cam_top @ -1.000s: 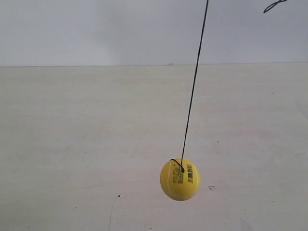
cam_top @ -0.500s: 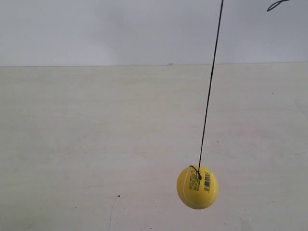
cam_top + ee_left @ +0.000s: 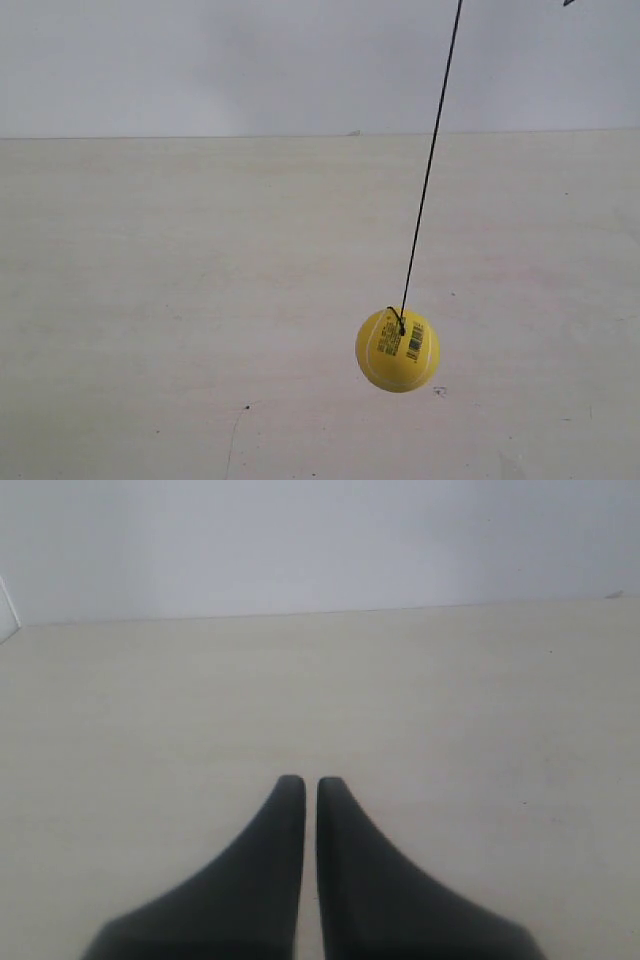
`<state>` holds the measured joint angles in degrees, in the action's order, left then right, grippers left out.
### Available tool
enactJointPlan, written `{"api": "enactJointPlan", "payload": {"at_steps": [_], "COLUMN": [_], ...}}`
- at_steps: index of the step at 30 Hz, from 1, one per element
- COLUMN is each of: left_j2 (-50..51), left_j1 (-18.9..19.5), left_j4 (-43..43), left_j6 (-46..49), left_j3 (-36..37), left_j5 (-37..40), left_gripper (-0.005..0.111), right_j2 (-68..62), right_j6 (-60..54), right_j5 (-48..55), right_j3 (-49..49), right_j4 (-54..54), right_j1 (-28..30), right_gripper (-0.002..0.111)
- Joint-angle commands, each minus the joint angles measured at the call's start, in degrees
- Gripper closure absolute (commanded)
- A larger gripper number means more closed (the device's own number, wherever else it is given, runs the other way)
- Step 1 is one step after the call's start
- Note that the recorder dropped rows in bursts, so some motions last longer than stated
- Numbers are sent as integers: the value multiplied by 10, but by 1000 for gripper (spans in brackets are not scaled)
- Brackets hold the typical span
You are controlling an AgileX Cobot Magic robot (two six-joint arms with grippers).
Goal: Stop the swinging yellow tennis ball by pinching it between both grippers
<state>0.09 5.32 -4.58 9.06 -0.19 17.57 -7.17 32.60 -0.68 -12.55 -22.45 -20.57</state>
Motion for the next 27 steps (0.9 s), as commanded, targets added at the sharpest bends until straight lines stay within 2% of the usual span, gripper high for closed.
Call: {"api": "enactJointPlan", "payload": {"at_steps": [1,9,15,20,27], "left_j2": [-1,-1,-1,-1,-1], "left_j1": [1,1,1,1,1], "left_j4": [-2,-2,-2,-2,-2], "left_j6": [4,4,4,4,4], "left_j3": [2,2,2,2,2], "left_j5": [-1,-1,0,0,0], "left_gripper": [102,102,102,102,102], "right_j2": [1,19,72,72,72], "right_j6": [-24,-173,-213,-218,-240], "right_j5": [-4,0,-3,-23,17], "right_j3": [-2,-1,-1,-1,-1], "right_j4": [-10,34,47,90,117], "right_j1": [0,0,8,80,191], "right_gripper": [108,108,108,108,108]}}
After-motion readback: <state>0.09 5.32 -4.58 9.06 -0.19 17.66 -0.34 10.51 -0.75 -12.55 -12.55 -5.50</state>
